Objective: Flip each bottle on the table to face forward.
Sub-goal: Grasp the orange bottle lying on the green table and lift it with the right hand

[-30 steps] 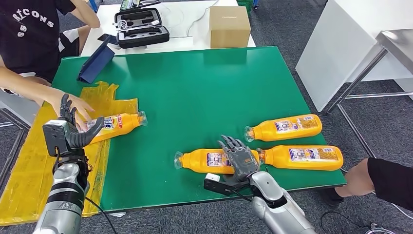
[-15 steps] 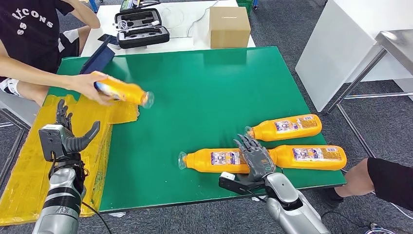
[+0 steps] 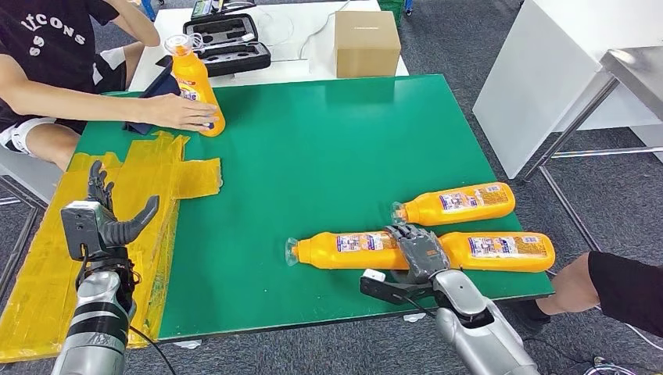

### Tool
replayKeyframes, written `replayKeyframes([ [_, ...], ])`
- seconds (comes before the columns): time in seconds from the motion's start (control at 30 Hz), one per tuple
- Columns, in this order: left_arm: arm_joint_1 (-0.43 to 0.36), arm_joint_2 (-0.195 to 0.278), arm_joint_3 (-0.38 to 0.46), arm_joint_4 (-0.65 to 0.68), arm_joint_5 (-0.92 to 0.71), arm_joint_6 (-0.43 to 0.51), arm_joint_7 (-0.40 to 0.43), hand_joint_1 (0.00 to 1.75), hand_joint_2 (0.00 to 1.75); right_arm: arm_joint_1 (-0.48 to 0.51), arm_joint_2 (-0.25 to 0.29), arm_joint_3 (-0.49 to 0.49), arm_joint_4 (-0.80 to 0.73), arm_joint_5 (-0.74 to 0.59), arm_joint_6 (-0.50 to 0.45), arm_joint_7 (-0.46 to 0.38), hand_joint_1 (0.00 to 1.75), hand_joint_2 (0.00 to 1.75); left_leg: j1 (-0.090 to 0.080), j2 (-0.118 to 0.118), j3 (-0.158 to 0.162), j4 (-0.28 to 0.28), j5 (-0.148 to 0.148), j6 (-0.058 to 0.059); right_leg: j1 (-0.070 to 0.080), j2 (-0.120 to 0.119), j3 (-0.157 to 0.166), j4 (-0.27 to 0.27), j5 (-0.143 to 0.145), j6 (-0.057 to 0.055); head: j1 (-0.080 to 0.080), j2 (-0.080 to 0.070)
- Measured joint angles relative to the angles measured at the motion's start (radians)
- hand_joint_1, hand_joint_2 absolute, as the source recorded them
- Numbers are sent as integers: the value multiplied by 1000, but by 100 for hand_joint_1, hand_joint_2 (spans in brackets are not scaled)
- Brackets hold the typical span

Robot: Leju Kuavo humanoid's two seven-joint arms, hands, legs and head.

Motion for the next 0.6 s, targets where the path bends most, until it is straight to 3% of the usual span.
replayKeyframes([
  [0.3,-10,-7,-7,0,2,2,0,0,175,-101,10,24,133,-15,15,-29,175,175,0,0,5,0,1,0,0,0,4,0,1,-3,0,0],
  [0.6,-11,-17,-14,1,25,1,-2,0,175,-150,88,42,248,-45,-127,-42,175,175,0,2,4,0,4,-2,2,2,3,0,6,-4,0,0],
])
